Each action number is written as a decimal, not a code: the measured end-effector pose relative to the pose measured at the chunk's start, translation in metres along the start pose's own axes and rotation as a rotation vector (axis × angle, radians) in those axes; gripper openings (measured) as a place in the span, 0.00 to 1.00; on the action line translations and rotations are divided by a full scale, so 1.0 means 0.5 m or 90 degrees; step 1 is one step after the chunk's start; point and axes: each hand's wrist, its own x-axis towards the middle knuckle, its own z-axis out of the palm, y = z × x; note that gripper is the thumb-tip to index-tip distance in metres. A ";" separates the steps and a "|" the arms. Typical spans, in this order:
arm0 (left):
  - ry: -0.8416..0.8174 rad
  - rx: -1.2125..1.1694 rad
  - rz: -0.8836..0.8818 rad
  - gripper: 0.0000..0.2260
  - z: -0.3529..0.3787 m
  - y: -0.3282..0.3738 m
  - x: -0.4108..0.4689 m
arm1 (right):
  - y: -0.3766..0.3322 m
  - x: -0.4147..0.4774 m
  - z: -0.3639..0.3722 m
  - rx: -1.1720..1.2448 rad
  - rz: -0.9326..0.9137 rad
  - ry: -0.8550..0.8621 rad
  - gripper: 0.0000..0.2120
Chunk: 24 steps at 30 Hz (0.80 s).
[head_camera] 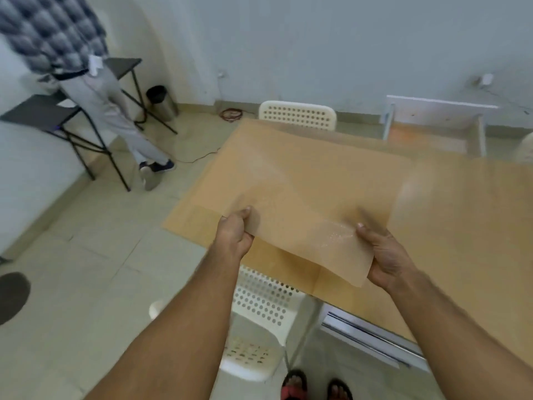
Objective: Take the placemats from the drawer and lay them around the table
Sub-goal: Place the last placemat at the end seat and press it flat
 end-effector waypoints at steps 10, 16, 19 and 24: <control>0.096 -0.043 0.001 0.16 -0.219 0.128 0.056 | 0.171 0.053 0.175 -0.117 -0.013 0.043 0.12; 0.058 0.032 -0.107 0.18 -0.322 0.164 0.158 | 0.277 0.095 0.241 -0.287 -0.085 0.250 0.21; 0.011 0.065 -0.161 0.16 -0.332 0.163 0.197 | 0.299 0.094 0.253 -0.339 -0.092 0.319 0.22; -0.026 0.103 -0.220 0.15 -0.331 0.143 0.249 | 0.291 0.105 0.250 -0.401 -0.123 0.358 0.19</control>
